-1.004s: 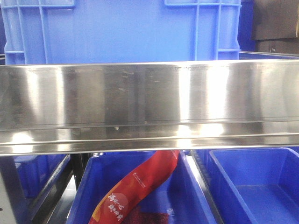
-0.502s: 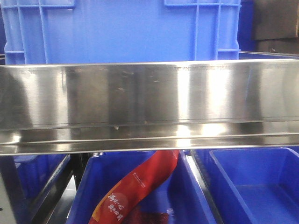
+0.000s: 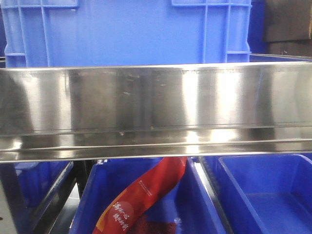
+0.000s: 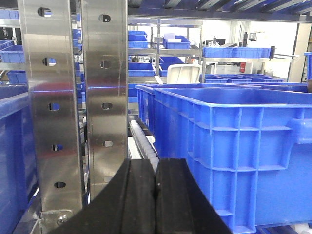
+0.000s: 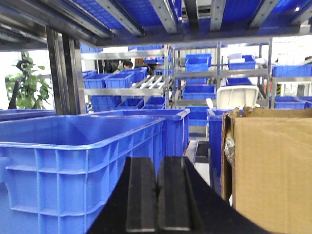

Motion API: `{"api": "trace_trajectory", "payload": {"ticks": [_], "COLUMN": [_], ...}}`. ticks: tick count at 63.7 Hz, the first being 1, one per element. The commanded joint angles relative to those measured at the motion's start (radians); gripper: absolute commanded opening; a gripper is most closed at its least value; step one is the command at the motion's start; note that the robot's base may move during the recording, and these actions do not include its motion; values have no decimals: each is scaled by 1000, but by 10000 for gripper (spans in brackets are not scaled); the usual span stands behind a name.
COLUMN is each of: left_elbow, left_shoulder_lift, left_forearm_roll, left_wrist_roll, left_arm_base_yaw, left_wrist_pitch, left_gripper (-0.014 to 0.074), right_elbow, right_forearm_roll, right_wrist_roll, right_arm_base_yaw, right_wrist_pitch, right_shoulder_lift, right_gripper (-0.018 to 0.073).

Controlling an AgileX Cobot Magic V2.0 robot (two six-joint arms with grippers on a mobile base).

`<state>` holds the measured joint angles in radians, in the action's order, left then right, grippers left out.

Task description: Grab block from conveyor and place in blue bin

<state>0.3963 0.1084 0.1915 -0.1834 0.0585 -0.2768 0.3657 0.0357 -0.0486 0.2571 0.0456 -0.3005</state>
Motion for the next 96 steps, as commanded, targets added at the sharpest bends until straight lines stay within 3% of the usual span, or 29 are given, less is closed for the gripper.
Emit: {"api": "trace_trajectory", "payload": {"ticks": [1,12,21,28,31,40,58,96], "left_elbow": [-2,-2,-2,-2,-2,-2,-2,-2], "left_shoulder_lift": [-6,-6,-6,-6,-6,-6,-6,-6], "left_forearm_roll": [1,1,1,1,1,1,1,1], "left_wrist_roll": [-1,-1,-1,-1,-1,-1,-1,-1], "left_arm_base_yaw": [-2,-2,-2,-2,-2,-2,-2,-2], "left_wrist_pitch": [21,21,21,21,21,21,23,23], "left_gripper": [-111,-111,-111,-111,-111,-111,-111,-111], "right_elbow": [-34,-193,-310,-366,-366,-366,-366,-366], "right_forearm_roll": [-3,-1,91,119,119,115,-19,0], "right_wrist_roll": [5,27,85,85,85,85,85,74], "right_arm_base_yaw": [-36,-160,-214,-216,-216,-216,-214,-214], "right_wrist_pitch": [24,23,32,91,12,-14,-1,14], "right_shoulder_lift": [27,116,180,243,267,301,301,301], "right_gripper": [-167,-167,-167,-167,-167,-167,-167,-167]}}
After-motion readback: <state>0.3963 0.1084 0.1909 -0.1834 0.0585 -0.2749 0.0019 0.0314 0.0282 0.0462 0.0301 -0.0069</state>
